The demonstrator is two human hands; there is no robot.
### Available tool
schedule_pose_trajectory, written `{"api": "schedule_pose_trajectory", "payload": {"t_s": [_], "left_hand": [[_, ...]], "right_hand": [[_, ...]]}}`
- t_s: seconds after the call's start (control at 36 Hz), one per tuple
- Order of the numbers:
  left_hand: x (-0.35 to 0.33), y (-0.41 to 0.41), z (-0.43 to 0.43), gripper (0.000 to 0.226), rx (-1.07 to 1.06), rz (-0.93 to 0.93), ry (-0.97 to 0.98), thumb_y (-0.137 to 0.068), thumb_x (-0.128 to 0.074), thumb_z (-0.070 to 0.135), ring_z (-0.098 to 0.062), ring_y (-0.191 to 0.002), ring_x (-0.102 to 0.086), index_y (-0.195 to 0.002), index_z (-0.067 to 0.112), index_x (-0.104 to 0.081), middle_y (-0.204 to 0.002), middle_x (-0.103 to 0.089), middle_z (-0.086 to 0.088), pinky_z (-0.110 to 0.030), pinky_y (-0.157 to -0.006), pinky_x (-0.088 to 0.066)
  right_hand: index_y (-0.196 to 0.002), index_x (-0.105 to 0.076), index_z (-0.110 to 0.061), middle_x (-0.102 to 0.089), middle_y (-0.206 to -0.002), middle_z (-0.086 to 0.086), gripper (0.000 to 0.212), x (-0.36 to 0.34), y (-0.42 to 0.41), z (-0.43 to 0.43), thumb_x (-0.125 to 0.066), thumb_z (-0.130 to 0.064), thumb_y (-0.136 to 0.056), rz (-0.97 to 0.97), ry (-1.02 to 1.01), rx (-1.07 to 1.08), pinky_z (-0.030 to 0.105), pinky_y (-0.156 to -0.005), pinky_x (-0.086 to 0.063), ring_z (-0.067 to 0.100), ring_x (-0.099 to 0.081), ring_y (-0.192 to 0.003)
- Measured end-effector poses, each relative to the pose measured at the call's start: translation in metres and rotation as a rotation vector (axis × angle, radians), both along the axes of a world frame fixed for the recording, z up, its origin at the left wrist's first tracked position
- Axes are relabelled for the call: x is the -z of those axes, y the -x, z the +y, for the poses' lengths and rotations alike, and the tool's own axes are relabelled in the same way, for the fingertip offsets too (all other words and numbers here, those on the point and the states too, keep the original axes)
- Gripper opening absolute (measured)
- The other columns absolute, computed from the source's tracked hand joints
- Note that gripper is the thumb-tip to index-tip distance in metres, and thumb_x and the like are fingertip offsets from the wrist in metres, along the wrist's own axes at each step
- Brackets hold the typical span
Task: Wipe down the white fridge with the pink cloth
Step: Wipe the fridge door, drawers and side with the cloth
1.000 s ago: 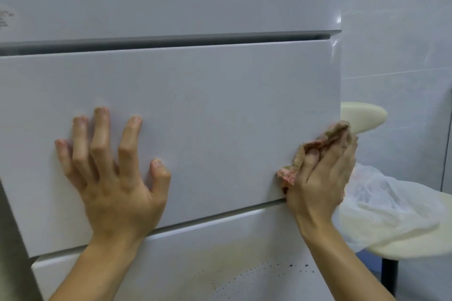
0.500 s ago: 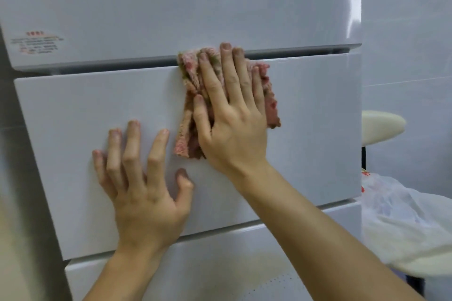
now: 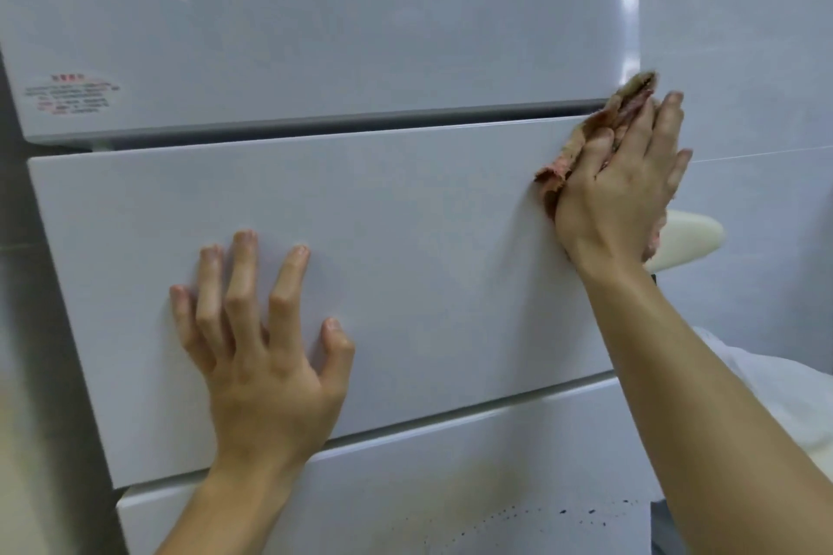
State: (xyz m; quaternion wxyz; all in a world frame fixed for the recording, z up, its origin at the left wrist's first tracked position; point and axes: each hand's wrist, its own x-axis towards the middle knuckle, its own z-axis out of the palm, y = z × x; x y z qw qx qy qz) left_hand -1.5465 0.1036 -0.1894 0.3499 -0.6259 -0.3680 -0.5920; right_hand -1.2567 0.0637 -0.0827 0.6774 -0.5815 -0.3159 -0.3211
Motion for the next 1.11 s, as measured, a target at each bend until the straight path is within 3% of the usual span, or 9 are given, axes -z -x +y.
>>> {"api": "schedule_pose_trajectory", "payload": {"t_s": [0.31,0.39,0.75,0.97,1.11], "left_hand": [[-0.005,0.029,-0.008,0.058,0.056,0.051,0.07,-0.095,-0.051,0.029,-0.037,-0.156,-0.026,-0.151,0.015,-0.053,-0.165,-0.035,-0.016,-0.057,-0.127,-0.019],[-0.005,0.039,-0.007,0.058,0.024,0.009,0.055,-0.095,-0.05,0.028,-0.039,-0.155,-0.028,-0.15,0.011,-0.053,-0.164,-0.037,-0.018,-0.057,-0.127,-0.017],[-0.011,0.1,0.001,0.065,-0.034,-0.069,0.039,-0.09,-0.051,0.024,-0.04,-0.154,-0.028,-0.151,0.003,-0.043,-0.162,-0.037,-0.02,-0.065,-0.122,-0.025],[-0.011,0.128,0.009,0.06,-0.047,-0.024,0.007,-0.096,-0.045,0.02,-0.032,-0.156,-0.03,-0.155,0.005,-0.044,-0.165,-0.039,-0.011,-0.057,-0.125,-0.024],[-0.011,0.14,0.011,0.063,-0.02,-0.062,0.002,-0.091,-0.046,0.012,-0.033,-0.155,-0.03,-0.153,0.003,-0.041,-0.164,-0.04,-0.014,-0.051,-0.128,-0.018]], "right_hand": [[-0.154,-0.043,0.003,-0.044,-0.161,0.017,0.052,0.013,0.105,0.032,-0.043,-0.021,-0.108,-0.262,-0.181,0.043,0.046,-0.129,-0.02,0.033,-0.035,-0.154],[-0.152,-0.047,0.003,-0.046,-0.16,0.018,0.05,0.017,0.134,0.036,-0.043,-0.021,-0.108,-0.348,-0.177,0.039,0.052,-0.128,-0.025,0.034,-0.036,-0.154],[-0.155,-0.046,0.0,-0.042,-0.164,0.012,0.048,0.021,0.247,0.048,-0.043,-0.018,-0.11,-0.652,-0.145,-0.091,0.047,-0.13,-0.022,0.028,-0.033,-0.156],[-0.156,-0.044,-0.001,-0.041,-0.165,0.011,0.051,0.018,0.292,0.057,-0.045,-0.019,-0.108,-0.738,-0.131,-0.207,0.047,-0.129,-0.023,0.026,-0.033,-0.157],[-0.158,-0.041,-0.004,-0.037,-0.167,0.007,0.051,0.015,0.309,0.059,-0.043,-0.019,-0.11,-0.832,-0.078,-0.25,0.044,-0.13,-0.021,0.023,-0.029,-0.158]]}}
